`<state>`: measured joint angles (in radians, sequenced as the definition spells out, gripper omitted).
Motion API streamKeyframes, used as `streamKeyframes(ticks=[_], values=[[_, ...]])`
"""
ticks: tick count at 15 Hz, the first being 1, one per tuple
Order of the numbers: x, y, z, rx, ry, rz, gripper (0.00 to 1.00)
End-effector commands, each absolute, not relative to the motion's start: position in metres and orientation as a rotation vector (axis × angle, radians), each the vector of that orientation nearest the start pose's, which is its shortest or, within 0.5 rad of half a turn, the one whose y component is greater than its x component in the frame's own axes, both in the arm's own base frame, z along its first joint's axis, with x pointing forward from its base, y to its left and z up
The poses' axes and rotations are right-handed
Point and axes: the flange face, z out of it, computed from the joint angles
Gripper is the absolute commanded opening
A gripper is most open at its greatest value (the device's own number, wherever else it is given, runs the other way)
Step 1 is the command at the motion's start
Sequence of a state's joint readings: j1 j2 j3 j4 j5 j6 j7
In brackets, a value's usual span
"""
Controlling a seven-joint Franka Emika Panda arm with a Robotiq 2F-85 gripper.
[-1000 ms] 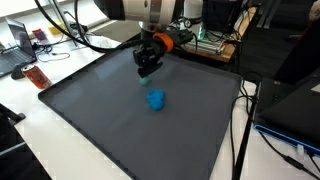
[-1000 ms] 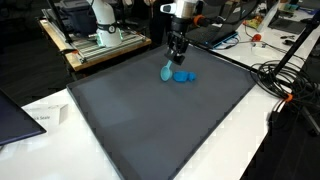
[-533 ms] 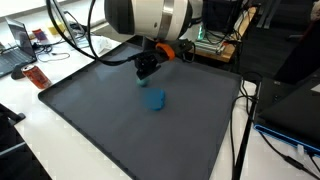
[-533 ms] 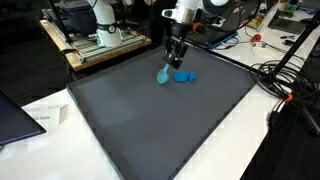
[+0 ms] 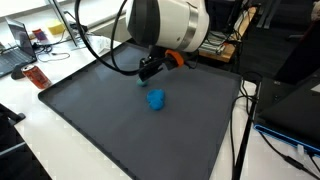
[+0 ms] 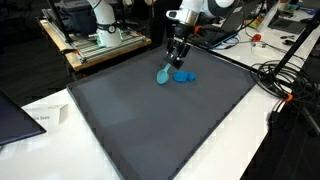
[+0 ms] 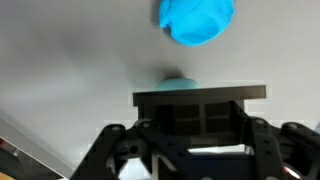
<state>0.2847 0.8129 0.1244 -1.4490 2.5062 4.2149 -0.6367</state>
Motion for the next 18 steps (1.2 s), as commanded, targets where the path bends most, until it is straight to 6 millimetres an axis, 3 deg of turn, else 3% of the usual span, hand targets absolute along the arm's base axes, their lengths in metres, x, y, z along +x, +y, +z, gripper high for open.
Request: streamKeyframes(ticks=[1,18], values=[[0.535,0.132,0.228,-2.089,2.581,-0.783,0.37],[0.525,0.151,0.194,-2.178,2.522,-1.078,0.37]])
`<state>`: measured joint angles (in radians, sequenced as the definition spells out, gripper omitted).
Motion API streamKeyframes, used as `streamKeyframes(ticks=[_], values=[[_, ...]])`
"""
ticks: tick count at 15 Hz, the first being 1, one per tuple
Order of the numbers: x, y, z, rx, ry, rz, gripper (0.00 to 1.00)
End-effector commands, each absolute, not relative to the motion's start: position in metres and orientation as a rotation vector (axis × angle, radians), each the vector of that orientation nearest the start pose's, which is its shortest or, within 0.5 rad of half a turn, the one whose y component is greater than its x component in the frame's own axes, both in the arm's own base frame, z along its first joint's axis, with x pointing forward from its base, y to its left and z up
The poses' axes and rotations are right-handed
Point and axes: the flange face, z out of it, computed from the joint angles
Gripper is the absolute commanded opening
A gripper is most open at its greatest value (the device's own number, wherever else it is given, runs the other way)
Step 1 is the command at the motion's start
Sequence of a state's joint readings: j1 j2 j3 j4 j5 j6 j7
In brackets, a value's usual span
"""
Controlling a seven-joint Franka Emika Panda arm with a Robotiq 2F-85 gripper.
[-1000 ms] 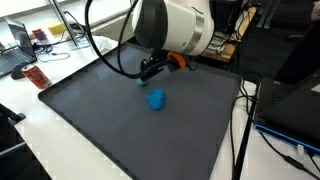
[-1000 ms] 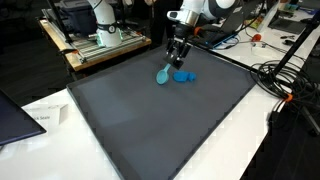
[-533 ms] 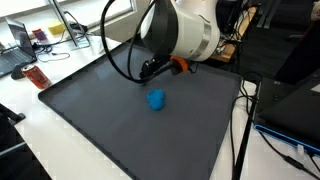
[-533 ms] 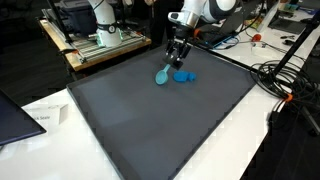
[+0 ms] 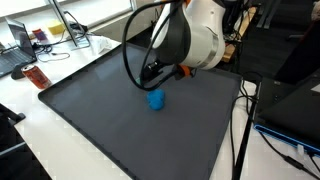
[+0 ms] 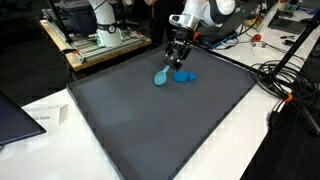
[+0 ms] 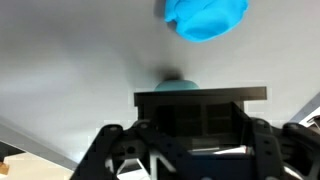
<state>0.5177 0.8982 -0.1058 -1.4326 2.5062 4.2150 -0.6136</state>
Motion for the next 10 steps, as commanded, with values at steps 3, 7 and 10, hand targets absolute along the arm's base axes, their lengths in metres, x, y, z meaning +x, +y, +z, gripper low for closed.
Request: streamKeyframes(ticks=[3,7,10], values=[[0.5218,0.1537,0.1870,-2.190,2.513,-1.130,0.37],[0.5184,0.1538,0.1831,-2.211,2.513,-1.128,0.37],[0.5180,0.1516,0.1908,-2.212,2.530,-1.030,0.37]])
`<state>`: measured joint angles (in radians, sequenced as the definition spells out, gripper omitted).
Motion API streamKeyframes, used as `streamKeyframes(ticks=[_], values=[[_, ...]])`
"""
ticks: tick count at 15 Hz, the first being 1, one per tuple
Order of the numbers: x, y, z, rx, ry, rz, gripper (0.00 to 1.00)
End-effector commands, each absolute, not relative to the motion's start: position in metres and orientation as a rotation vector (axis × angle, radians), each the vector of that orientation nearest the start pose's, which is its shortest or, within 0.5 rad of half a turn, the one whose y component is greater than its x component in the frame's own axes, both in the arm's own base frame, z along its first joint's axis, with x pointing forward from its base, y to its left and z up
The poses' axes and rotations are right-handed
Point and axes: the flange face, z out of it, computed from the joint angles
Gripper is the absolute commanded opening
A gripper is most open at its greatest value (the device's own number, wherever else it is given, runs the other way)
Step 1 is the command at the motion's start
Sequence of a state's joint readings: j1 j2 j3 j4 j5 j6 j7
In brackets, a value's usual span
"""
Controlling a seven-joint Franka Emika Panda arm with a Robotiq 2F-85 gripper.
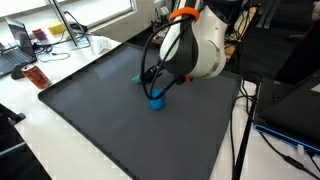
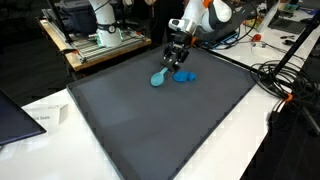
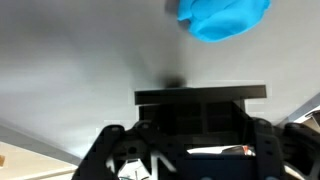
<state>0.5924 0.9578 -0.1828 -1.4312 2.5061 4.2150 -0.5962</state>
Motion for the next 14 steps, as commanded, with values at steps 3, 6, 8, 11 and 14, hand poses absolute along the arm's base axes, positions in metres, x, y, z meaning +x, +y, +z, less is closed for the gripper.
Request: streamKeyframes(ticks=[3,6,8,11,14], values=[[0.520,0.153,0.201,-2.183,2.539,-0.958,0.37],[0.522,0.155,0.212,-2.151,2.549,-0.850,0.37],[0.523,0.156,0.219,-2.125,2.554,-0.797,0.37],[0.526,0.158,0.233,-2.090,2.551,-0.741,0.37],[0.527,0.160,0.248,-2.060,2.539,-0.680,0.37]])
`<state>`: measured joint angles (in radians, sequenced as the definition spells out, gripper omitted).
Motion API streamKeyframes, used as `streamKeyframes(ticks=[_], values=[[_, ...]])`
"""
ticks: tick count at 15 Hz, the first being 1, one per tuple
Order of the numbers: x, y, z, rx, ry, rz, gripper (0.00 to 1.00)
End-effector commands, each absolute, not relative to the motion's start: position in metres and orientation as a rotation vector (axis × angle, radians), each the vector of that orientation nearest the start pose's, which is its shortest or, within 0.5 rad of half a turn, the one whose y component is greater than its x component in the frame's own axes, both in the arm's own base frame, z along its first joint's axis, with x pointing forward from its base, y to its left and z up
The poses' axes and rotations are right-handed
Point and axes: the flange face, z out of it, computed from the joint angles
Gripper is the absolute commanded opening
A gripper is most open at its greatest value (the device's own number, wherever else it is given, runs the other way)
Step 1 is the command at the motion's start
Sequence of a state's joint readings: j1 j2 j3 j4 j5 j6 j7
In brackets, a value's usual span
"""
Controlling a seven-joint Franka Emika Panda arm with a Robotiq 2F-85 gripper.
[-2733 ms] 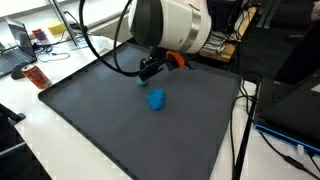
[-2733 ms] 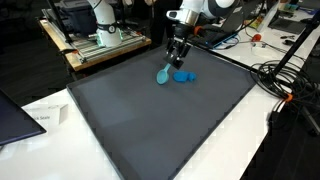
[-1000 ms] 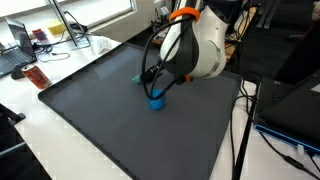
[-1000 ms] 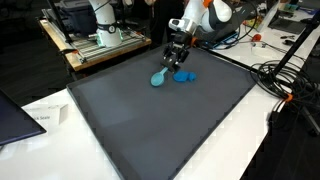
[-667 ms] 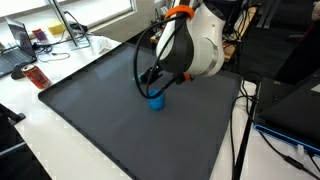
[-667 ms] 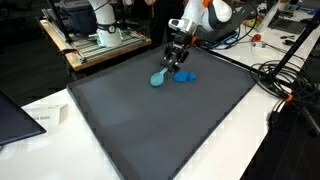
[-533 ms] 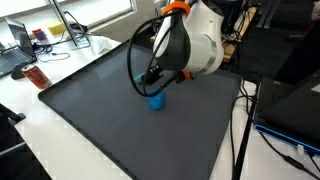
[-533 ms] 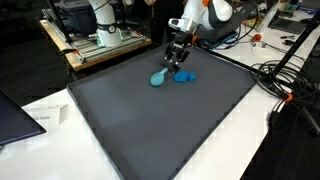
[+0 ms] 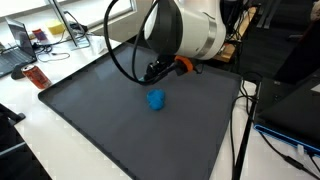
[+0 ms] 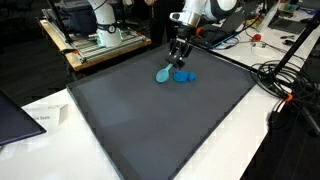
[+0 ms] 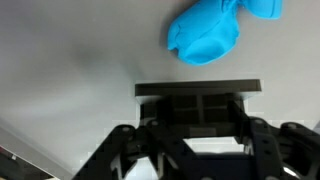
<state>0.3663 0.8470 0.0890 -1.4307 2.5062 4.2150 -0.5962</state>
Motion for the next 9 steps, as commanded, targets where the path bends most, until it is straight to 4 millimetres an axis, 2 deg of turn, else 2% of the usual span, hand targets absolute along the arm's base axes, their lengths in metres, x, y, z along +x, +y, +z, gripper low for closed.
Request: streamKeyframes(ticks=[1,9], values=[[0.527,0.160,0.253,-2.050,2.538,-0.662,0.37],[0.536,0.148,0.299,-1.922,2.522,-0.509,0.37]])
